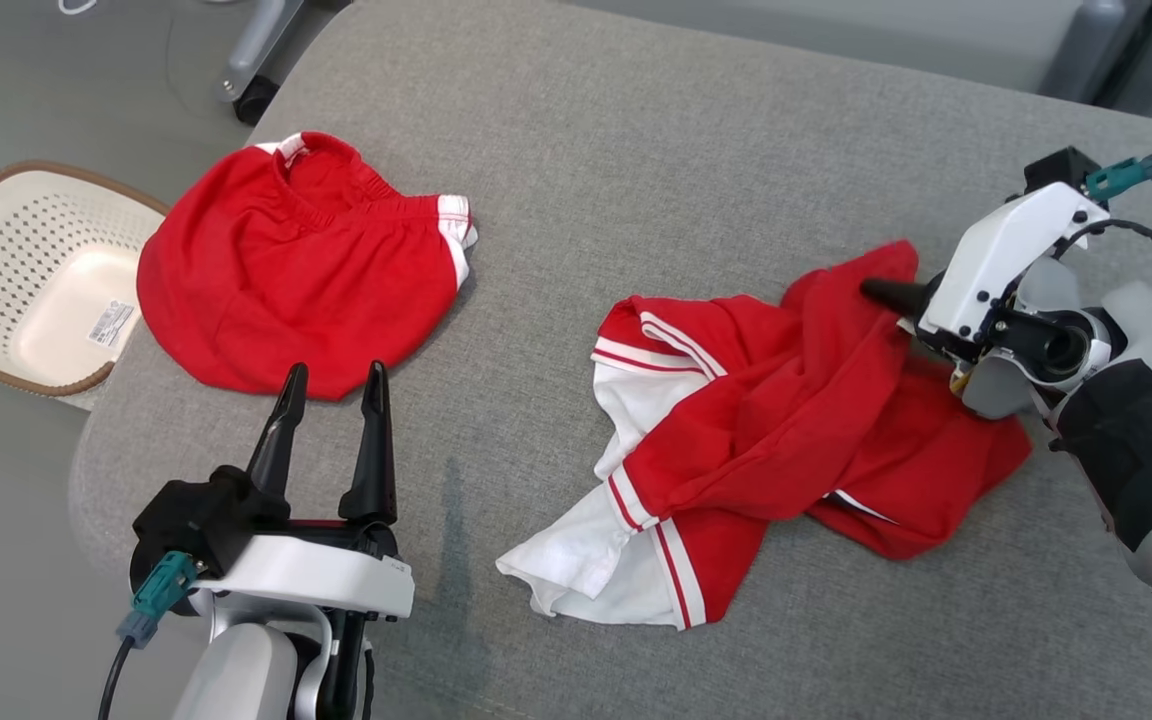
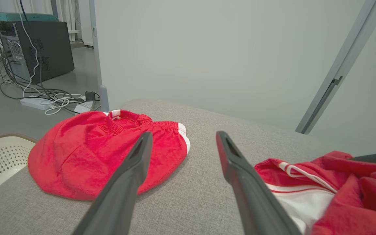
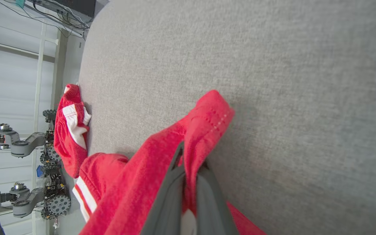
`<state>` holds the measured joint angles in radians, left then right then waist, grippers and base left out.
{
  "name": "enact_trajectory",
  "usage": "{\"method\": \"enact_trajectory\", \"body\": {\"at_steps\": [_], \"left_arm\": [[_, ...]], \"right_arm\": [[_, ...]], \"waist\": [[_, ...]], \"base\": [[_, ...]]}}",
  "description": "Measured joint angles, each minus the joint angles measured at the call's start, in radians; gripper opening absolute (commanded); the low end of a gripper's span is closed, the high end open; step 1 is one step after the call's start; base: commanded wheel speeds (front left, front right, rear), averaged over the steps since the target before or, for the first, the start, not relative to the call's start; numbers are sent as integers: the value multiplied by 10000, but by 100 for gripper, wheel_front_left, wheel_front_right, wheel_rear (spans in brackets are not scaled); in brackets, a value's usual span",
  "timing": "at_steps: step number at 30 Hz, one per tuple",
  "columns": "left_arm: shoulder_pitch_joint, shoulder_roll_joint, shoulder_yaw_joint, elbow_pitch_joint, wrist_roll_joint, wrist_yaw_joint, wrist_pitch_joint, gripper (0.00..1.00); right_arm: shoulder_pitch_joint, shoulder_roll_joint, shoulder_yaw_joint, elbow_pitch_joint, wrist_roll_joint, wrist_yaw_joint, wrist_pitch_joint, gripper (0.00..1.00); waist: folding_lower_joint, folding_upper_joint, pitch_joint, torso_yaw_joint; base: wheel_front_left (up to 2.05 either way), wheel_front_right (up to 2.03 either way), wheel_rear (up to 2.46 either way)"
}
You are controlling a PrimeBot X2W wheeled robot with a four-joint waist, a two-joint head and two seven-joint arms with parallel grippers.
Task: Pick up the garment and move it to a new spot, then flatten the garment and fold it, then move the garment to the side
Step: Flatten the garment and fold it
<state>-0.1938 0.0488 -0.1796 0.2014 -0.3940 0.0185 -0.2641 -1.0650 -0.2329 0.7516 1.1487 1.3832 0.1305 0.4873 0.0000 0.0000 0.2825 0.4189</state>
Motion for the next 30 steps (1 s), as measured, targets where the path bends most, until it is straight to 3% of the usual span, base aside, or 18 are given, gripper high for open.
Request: {"method": "enact_trajectory", "body": {"at_steps": [13,23,30], "left_arm": [[292,-4,606,261,721,-268,0,100],[695,-2,1007,370,1106,-525,-2,100],[912,-2,1099,389,1126,-529,-2,100]], "right_arm": [[764,-297,13,-1726,-178,0,-2257,0],[2363,-1329,-8,-3877,-140,0,-3482,0],[4559,-2261,-288,-5614,84,0,-4203,0]], "waist": [[0,0,-1079,-831],[0,0,-1984,-2297],[0,0,-2460,-3117]], "base": [[0,0,0],[0,0,0],[0,0,0]]}}
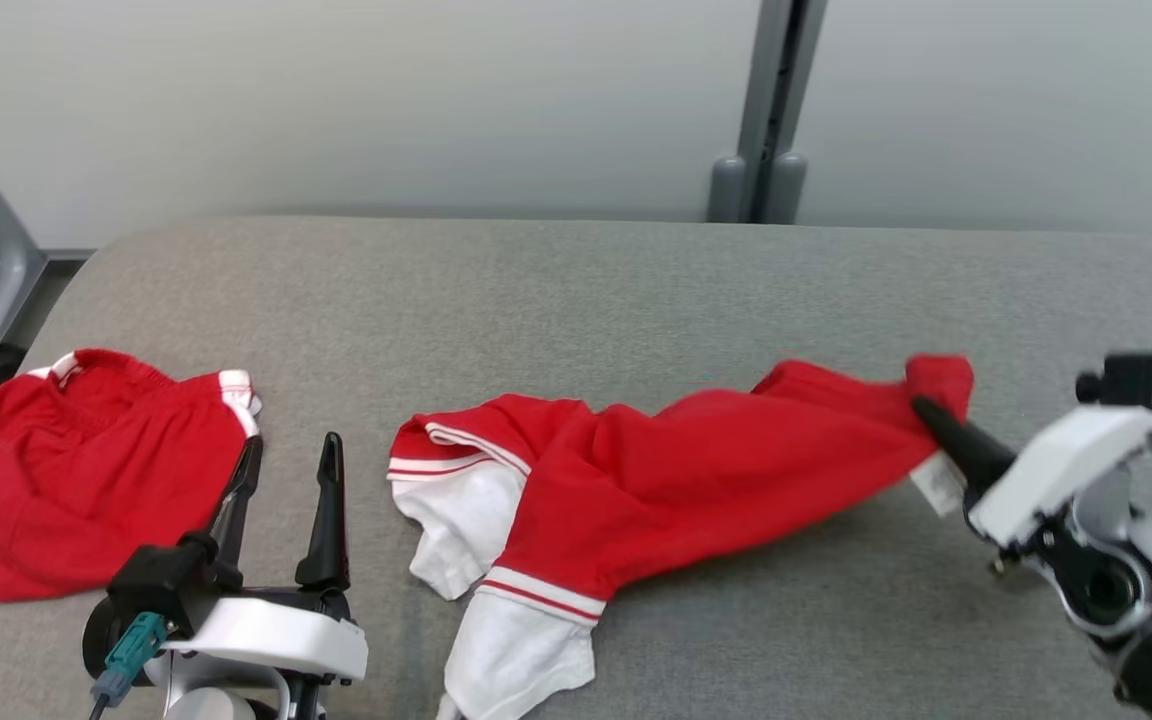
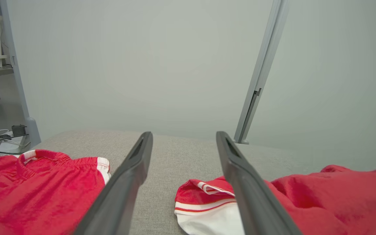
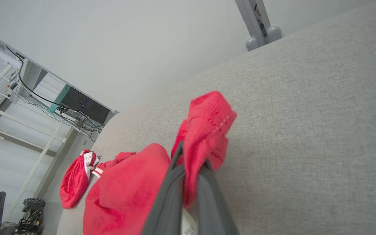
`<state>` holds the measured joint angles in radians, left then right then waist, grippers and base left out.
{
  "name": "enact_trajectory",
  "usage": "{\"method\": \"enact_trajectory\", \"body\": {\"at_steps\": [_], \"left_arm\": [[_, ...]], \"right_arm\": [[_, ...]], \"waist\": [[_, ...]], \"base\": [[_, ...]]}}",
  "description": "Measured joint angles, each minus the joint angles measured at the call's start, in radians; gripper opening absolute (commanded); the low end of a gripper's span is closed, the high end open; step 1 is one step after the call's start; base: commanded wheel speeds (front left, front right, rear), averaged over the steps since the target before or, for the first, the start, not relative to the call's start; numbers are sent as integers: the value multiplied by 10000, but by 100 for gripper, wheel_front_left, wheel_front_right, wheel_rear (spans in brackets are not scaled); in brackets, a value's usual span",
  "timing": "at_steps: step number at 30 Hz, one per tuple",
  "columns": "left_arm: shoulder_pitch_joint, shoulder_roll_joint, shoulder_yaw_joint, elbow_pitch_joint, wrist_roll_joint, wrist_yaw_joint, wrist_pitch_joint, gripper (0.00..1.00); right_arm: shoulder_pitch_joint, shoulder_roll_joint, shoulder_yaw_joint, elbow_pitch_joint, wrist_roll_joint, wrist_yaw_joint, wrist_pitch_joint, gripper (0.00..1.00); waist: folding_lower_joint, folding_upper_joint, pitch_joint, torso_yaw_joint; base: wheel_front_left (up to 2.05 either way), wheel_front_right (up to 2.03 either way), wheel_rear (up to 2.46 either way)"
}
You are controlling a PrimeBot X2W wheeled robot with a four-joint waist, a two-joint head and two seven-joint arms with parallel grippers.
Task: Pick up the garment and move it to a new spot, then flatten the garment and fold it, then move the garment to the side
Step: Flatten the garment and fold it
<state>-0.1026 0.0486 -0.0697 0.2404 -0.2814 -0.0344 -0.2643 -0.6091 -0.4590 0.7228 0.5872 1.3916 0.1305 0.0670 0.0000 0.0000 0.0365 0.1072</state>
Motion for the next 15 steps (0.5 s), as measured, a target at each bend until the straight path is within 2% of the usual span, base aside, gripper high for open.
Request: {"method": "enact_trajectory", "body": {"at_steps": [7,15], "left_arm": [[197,-4,117,-52,46,2,2,100],[238,0,98,-58,69,0,2,100]], "right_arm": [[2380,-729,-382,-1312,0,0,-660,0],[3940,-861,-1183,-1662,-259,0,-980,0]], "waist": [[0,0,-154,-562],[0,0,-20,-994]], "base": [[0,0,0],[0,0,0]]}}
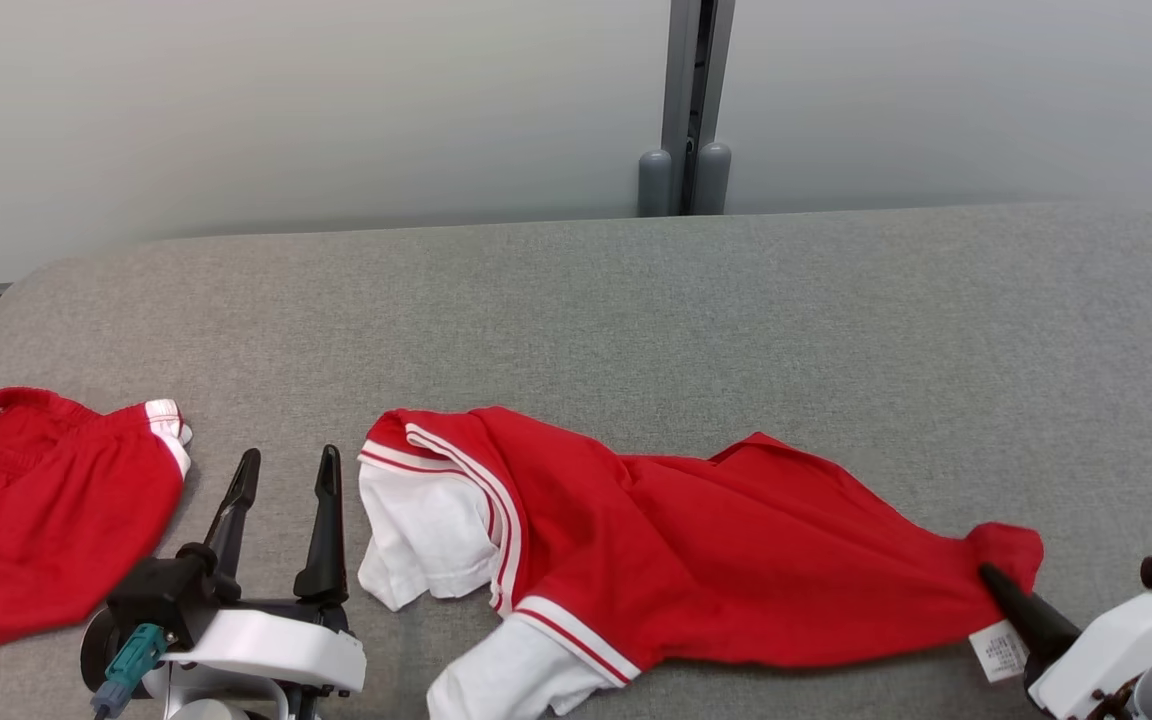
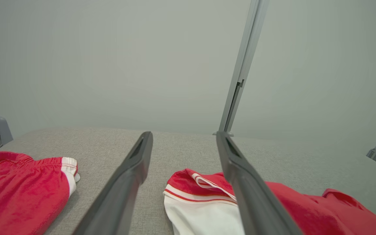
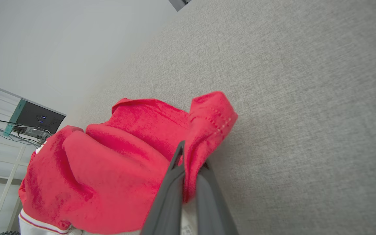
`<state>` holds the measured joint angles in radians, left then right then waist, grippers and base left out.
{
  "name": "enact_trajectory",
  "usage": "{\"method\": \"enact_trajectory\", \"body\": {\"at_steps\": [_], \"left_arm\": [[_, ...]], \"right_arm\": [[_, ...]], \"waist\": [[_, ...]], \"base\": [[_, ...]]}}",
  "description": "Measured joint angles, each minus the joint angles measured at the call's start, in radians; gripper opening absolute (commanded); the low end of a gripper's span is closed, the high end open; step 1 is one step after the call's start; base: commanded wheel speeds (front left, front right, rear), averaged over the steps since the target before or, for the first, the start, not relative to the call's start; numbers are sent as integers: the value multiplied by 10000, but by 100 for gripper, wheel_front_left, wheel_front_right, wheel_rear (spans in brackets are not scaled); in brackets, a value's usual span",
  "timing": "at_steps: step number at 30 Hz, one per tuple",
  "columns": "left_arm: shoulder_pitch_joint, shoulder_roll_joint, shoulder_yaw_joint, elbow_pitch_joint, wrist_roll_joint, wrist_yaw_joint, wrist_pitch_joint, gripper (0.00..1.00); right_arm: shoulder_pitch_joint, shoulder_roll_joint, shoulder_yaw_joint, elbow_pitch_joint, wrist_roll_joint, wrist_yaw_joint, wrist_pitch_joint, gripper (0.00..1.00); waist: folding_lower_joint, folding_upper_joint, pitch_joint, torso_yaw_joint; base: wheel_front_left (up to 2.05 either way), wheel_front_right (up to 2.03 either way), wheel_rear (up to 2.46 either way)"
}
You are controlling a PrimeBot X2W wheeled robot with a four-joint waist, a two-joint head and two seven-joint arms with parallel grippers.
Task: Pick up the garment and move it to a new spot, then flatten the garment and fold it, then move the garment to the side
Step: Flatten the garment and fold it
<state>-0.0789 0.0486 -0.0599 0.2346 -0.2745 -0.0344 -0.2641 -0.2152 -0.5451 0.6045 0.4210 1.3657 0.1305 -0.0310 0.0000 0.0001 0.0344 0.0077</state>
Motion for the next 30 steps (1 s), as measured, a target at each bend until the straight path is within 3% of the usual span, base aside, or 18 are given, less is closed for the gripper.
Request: {"method": "enact_trajectory", "body": {"at_steps": [3,4,5,11,20,25,30], "left_arm": [[-5,-4,0,25,4,-15,0,100],[-19,2,6,58,17,-50,0,100],[-32,0,13,77,21,-90,0,100],[-70,2,79,176,107,-134,-2,100],[-60,0,128,276,157,-188,0,100],[-33,8,182,309,192,-217,-2,100],[4,17,188,330,192,-217,-2,100]], "right_arm": [[257,274,-176,324,-198,0,40,0],[370,569,-219,663,-451,0,92,10],[407,683,-253,857,-577,0,132,100],[333,1162,-849,1099,-1275,0,69,100],[263,995,-2736,487,-2880,0,-500,100],[407,1129,-4312,50,-4638,0,-859,100],[639,2159,-5221,-1078,-6947,2,-809,100]], "waist": [[-1,0,58,-54],[0,0,95,-62],[0,0,115,-63],[0,0,96,-100],[0,0,-140,-80],[0,0,-246,-92],[0,0,-230,-154]], "base": [[0,0,0],[0,0,0],[0,0,0],[0,0,0],[0,0,0],[0,0,0],[0,0,0]]}}
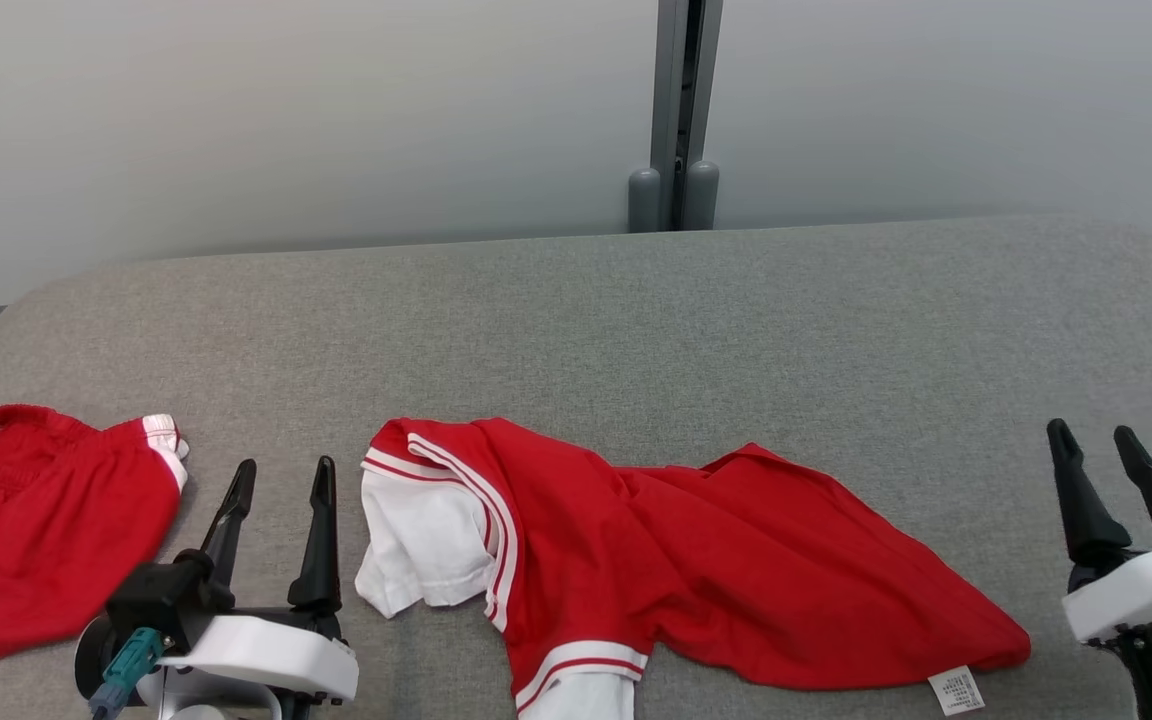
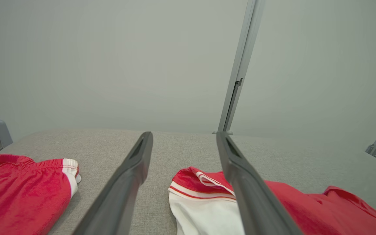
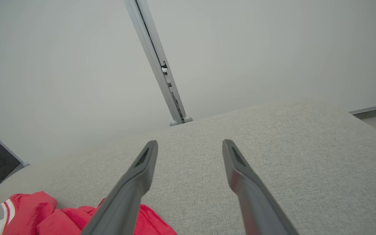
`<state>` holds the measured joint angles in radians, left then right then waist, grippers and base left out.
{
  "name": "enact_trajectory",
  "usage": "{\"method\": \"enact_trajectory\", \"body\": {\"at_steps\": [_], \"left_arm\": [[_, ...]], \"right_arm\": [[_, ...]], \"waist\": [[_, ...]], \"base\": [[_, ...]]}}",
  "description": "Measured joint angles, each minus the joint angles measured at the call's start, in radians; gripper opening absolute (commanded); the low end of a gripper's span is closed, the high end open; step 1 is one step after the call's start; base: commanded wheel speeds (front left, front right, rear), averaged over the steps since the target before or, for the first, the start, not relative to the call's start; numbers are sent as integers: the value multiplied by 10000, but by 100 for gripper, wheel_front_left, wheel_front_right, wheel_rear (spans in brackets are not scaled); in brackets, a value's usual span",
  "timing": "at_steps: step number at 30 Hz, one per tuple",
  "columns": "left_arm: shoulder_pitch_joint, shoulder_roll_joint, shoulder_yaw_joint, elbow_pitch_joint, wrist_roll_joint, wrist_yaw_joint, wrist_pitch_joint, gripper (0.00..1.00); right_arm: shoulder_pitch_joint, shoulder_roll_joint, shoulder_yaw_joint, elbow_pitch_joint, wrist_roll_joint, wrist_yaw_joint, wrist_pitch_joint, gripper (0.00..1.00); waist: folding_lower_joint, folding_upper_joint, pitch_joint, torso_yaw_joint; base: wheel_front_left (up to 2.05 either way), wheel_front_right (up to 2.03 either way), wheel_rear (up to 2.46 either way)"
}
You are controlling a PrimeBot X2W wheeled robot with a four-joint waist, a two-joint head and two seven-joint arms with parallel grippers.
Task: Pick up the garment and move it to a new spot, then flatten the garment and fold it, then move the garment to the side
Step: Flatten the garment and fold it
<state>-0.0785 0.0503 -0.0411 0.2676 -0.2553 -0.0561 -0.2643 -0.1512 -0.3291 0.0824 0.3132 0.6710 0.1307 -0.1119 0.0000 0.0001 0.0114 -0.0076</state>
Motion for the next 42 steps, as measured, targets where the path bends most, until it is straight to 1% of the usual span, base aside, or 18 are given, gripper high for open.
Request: {"method": "enact_trajectory", "body": {"at_steps": [3,5,6,9,13,18,20,24,28,32,36,38,42], "left_arm": [[-23,-2,-50,31,-4,0,2,100],[-81,-2,-105,33,-10,8,0,100],[-98,-4,-128,33,-19,15,0,100],[-112,0,-163,46,-48,36,2,100],[-120,-2,-238,71,-81,50,2,100],[-119,-6,-405,194,-190,56,12,100],[-121,-6,-531,303,-278,42,205,100],[-242,-13,-832,627,-604,-132,988,100],[-670,21,-1164,1099,-842,-303,2265,100],[-1286,25,-1574,1467,-1221,-487,3766,100],[-1702,17,-1778,1783,-1758,-483,5143,100],[-1871,12,-1879,1996,-1739,-309,5551,100],[-2193,17,-1921,2476,-1898,-222,6186,100]], "right_arm": [[199,673,-257,-604,-1434,-2,-2,100],[337,1145,-199,-947,-2171,-2,-67,100],[402,1273,-94,-1074,-2533,0,-159,100],[538,1475,238,-1246,-3154,-2,-458,100],[606,1476,604,-1250,-3348,0,-867,100],[604,1375,510,-1185,-3398,0,-1152,100],[600,1381,483,-1120,-3398,0,-1197,100],[590,1419,443,-1032,-3396,0,-1277,100],[560,1463,491,-951,-3388,0,-1348,100],[430,1484,560,-848,-3375,0,-1350,100],[327,1528,602,-779,-3346,0,-1356,100],[293,1561,640,-738,-3338,0,-1363,100],[126,1595,704,-698,-3287,0,-1381,100]], "waist": [[0,0,65,-11],[0,-1,109,3],[0,0,127,15],[0,0,170,60],[-1,0,172,112],[0,0,139,114],[0,0,110,103],[0,0,56,71],[0,0,62,11],[0,0,116,-112],[0,0,203,-326],[0,0,269,-456],[-1,-1,438,-719]], "base": [[0,0,0],[0,0,0],[0,0,0],[0,0,0],[0,0,0],[0,0,0],[0,0,0],[0,0,0],[0,0,0],[0,0,0],[0,0,0],[0,0,0],[0,0,0]]}}
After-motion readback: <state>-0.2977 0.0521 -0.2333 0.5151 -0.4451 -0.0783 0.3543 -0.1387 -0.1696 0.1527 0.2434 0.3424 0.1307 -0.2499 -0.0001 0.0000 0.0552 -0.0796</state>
